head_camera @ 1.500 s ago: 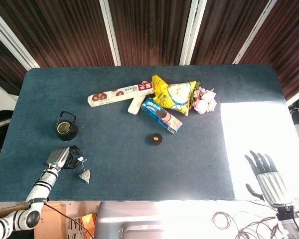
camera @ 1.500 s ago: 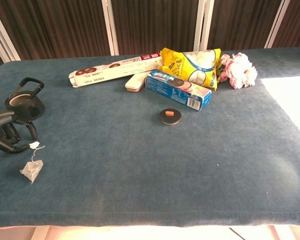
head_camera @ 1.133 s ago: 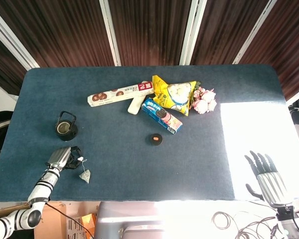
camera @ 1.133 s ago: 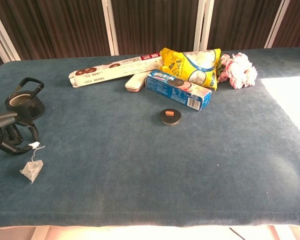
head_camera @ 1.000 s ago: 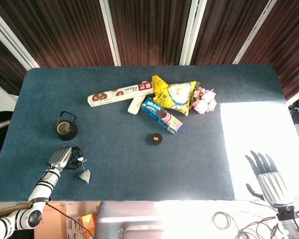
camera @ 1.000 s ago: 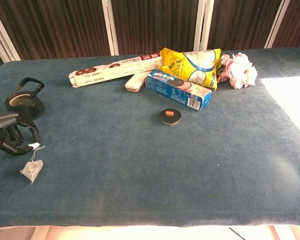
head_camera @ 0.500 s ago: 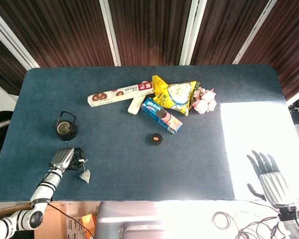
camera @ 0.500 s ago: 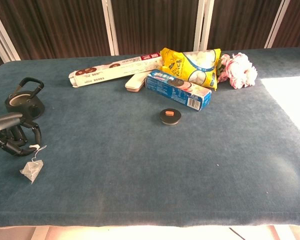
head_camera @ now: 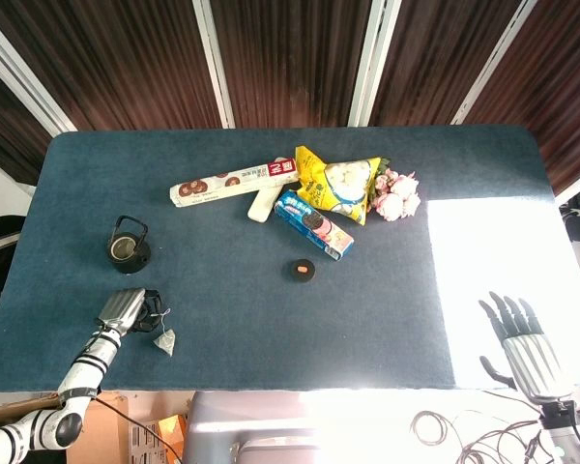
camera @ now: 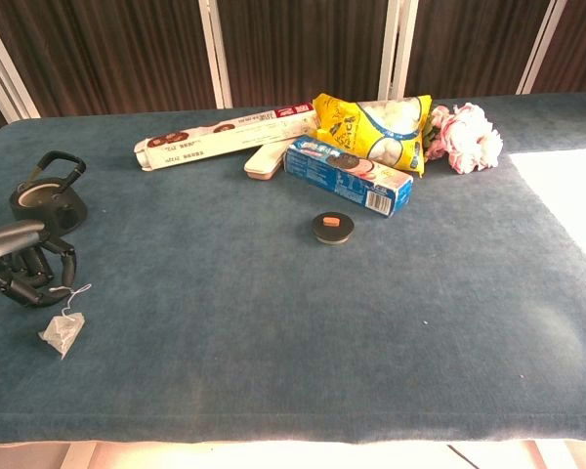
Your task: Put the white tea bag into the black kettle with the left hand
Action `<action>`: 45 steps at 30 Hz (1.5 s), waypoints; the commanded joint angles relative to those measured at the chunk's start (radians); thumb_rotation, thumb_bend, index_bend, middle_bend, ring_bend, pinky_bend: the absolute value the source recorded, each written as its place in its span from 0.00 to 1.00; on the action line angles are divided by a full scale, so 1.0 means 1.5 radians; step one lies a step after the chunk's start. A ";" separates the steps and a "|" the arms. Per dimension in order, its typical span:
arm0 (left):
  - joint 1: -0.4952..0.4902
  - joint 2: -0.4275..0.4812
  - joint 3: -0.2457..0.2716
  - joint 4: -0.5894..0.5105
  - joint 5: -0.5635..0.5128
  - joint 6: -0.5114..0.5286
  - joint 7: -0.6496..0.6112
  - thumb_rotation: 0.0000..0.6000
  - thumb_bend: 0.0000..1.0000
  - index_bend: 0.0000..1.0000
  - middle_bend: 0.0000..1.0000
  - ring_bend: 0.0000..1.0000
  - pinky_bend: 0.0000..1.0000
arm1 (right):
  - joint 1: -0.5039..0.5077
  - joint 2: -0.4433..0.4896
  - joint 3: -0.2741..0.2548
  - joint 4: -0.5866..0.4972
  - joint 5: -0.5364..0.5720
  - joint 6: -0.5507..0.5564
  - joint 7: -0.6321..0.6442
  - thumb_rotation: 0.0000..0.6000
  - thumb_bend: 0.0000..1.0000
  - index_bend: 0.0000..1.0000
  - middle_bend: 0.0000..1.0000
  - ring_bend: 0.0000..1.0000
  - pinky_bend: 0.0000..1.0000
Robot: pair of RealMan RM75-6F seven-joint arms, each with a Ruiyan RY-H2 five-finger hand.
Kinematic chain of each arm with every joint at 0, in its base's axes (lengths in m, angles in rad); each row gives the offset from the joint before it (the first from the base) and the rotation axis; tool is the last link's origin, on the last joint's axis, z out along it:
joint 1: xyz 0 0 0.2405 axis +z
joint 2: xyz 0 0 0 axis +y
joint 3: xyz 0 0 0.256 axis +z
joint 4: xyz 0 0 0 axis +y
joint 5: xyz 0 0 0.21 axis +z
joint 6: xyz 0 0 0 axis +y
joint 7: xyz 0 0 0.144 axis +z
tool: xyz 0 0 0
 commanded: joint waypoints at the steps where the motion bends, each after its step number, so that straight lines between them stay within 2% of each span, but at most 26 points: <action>1: 0.001 0.004 0.000 -0.003 0.004 0.003 -0.004 1.00 0.53 0.71 1.00 1.00 1.00 | 0.000 0.000 0.000 0.000 0.000 -0.001 0.000 1.00 0.24 0.00 0.00 0.00 0.00; 4: 0.005 0.015 -0.007 -0.013 0.016 0.019 -0.017 1.00 0.54 0.71 1.00 1.00 1.00 | 0.000 0.000 0.000 0.000 0.000 -0.001 0.000 1.00 0.24 0.00 0.00 0.00 0.00; 12: 0.020 0.083 -0.063 -0.068 0.049 0.108 -0.073 1.00 0.54 0.71 1.00 1.00 1.00 | 0.001 0.000 -0.001 -0.001 0.000 -0.004 0.000 1.00 0.24 0.00 0.00 0.00 0.00; 24: 0.021 0.170 -0.143 -0.142 0.001 0.182 -0.036 1.00 0.53 0.71 1.00 1.00 1.00 | 0.000 0.000 -0.001 -0.001 -0.001 -0.001 -0.001 1.00 0.24 0.00 0.00 0.00 0.00; 28: 0.021 0.175 -0.150 -0.145 -0.007 0.188 -0.034 1.00 0.53 0.71 1.00 1.00 1.00 | 0.000 -0.001 -0.001 -0.002 0.000 -0.002 -0.001 1.00 0.24 0.00 0.00 0.00 0.00; 30: 0.017 0.177 -0.168 -0.139 -0.030 0.191 -0.037 1.00 0.53 0.71 1.00 1.00 1.00 | 0.001 -0.002 -0.001 -0.002 0.001 -0.005 -0.005 1.00 0.24 0.00 0.00 0.00 0.00; 35: -0.002 0.173 -0.185 -0.117 -0.068 0.164 -0.040 1.00 0.53 0.71 1.00 1.00 1.00 | 0.001 -0.003 -0.001 -0.003 0.001 -0.005 -0.008 1.00 0.24 0.00 0.00 0.00 0.00; 45: -0.030 0.155 -0.198 -0.065 -0.101 0.138 -0.040 1.00 0.52 0.71 1.00 1.00 1.00 | 0.000 0.001 0.002 -0.002 0.005 -0.002 -0.001 1.00 0.24 0.00 0.00 0.00 0.00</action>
